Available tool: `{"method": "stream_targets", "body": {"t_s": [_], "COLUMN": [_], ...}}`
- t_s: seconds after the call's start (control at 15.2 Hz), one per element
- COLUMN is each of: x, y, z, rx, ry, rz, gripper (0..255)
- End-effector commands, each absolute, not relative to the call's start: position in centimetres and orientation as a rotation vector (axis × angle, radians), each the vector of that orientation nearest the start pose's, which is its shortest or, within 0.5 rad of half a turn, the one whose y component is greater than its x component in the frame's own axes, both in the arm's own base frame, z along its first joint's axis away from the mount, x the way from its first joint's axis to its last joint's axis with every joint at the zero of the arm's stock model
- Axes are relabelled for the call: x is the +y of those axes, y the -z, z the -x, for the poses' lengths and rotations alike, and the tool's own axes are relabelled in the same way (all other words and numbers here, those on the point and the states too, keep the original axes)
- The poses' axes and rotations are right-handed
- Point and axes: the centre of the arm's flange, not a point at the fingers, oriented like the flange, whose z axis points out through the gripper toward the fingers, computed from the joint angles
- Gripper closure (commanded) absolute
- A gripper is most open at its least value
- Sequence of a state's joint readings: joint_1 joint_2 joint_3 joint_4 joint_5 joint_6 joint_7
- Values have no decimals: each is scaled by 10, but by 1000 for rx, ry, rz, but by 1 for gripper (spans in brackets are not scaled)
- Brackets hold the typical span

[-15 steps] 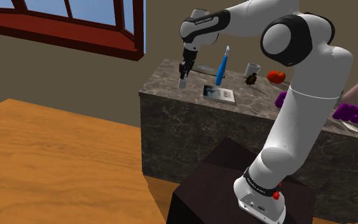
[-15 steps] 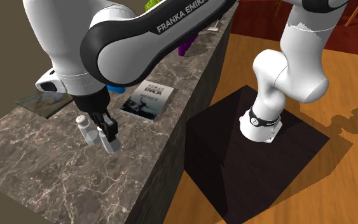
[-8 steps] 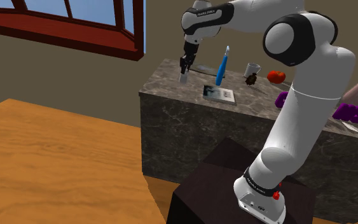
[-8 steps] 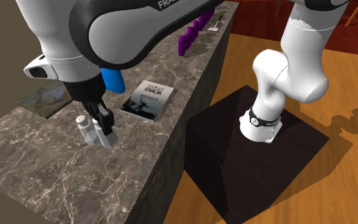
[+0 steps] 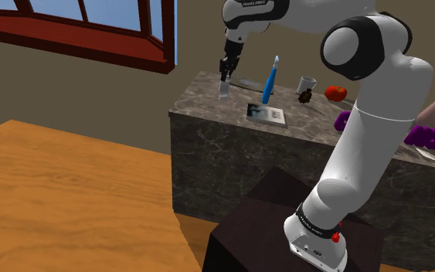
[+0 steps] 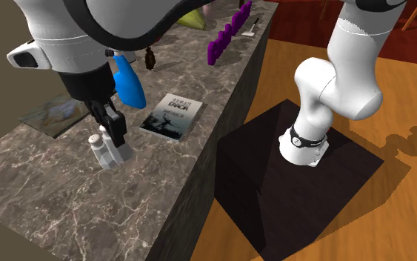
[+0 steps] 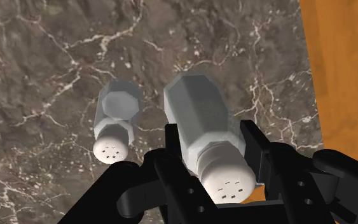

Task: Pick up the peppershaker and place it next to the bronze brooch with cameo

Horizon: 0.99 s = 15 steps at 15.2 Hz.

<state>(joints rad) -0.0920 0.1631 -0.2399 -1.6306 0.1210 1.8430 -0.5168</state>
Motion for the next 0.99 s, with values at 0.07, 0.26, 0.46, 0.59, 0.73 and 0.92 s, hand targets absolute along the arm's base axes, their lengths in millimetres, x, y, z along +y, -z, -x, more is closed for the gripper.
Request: {"method": "stream_targets", "body": {"t_s": [0.07,0.26,0.46,0.59,0.73,0.92], "x": [-184,-184,-184,-184,-184,-184], "y": [-543,-559,-575,-585,-596,-612], "z": [-590,-590,-590,-590,-590,-590], "rx": [-246,-246,-246,-246,-246,-246], "ry": [126,126,126,126,126,126], "rz": [3080,3080,3080,3080,3080,3080], "gripper": [255,255,255,255,255,255]}}
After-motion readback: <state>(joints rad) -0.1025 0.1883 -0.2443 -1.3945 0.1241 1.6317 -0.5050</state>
